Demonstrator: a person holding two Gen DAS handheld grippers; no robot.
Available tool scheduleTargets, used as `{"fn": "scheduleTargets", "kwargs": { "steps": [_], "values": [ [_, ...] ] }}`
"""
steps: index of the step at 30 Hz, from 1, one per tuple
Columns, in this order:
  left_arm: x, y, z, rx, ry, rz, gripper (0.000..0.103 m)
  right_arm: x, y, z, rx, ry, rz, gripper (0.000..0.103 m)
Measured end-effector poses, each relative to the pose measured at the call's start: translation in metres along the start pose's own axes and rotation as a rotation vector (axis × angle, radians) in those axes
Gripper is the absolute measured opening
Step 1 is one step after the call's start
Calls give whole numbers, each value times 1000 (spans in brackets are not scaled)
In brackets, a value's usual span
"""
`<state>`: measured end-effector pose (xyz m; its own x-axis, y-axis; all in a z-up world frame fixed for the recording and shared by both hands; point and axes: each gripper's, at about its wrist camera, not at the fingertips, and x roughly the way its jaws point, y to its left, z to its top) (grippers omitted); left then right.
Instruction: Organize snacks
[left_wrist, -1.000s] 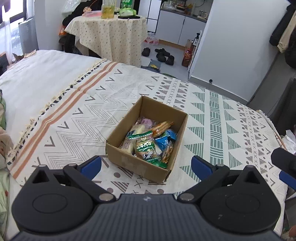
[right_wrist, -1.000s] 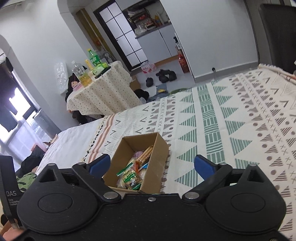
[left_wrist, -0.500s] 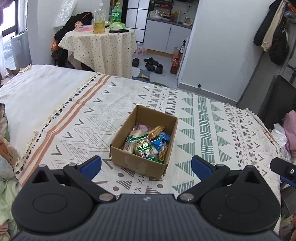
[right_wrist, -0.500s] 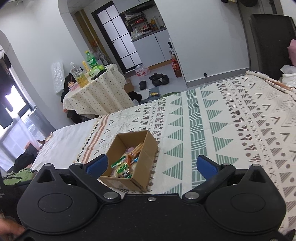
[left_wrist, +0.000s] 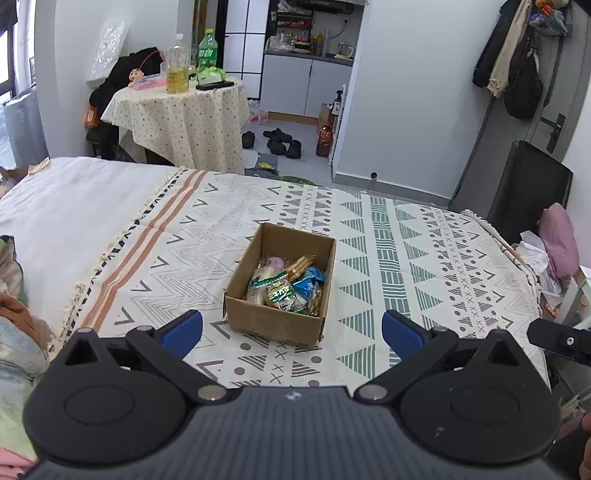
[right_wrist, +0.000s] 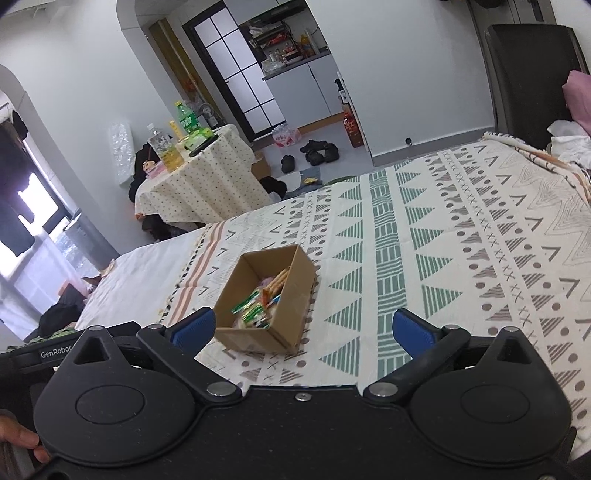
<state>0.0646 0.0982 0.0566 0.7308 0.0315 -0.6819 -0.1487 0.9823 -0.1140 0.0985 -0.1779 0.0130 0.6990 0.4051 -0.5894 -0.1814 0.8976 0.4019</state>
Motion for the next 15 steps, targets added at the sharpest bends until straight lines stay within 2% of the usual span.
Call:
{"fn": "scheduleTargets", "kwargs": {
  "steps": [6, 11, 15],
  "values": [
    [-23, -3, -4, 29, -22, -11, 103, -16, 10, -6, -33, 6, -8, 103],
    [-38, -11, -11, 71, -30, -23, 103, -35, 16, -8, -94, -17, -59, 103],
    [-46, -14, -18, 90, -37, -29, 103, -47, 15, -10, -94, -29, -67, 103]
  ]
}}
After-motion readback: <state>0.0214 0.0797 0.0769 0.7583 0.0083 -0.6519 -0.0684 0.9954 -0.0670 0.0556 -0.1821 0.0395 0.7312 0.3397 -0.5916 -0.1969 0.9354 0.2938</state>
